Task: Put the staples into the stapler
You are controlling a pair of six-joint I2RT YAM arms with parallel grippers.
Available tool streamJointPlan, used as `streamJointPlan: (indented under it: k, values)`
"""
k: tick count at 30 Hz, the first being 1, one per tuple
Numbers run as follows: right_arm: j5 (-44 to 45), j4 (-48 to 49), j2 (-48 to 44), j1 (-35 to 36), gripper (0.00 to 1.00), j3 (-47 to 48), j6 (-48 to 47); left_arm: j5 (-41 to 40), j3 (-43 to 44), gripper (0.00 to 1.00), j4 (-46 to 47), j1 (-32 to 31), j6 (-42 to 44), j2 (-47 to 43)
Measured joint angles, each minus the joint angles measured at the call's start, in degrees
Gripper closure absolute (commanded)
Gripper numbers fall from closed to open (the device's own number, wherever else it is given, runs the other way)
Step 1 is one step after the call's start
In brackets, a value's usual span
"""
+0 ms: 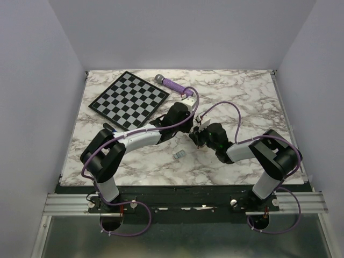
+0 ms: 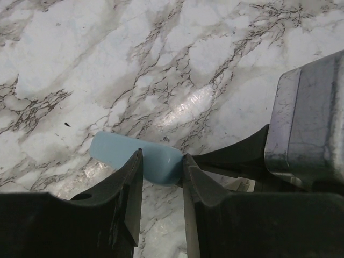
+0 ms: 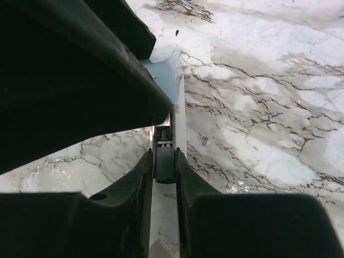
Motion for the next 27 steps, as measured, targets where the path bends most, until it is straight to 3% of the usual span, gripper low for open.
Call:
streamJointPlan:
  k: [10, 16, 20, 25, 27]
  values:
    - [-0.3, 0.1, -0.3, -0.1, 0.69, -0.5, 0.6, 5.3, -3.5, 0.73, 3.9, -0.8, -9.8, -0.5]
    - [-0.5, -1.1, -2.0, -0.3, 0.45, -1.5, 1.3, 5.4, -5.2, 0.62, 2.9, -0.7, -12.9, -3.1]
    - [-0.3, -2.9, -5.1, -0.3, 0.30, -2.0, 1.6, 5.2, -5.6, 0.48, 2.1, 0.0, -14.1, -6.1]
    - [-0.4, -7.9, -11.1, -0.3, 0.25, -1.9, 2.0, 5.3, -6.7, 0.33, 2.0, 3.2, -14.6, -11.9]
    - [-0.4, -13.2, -14.1, -0.3, 0.25, -0.8, 2.0, 5.3, -7.4, 0.21, 1.9, 5.7, -14.8, -14.7]
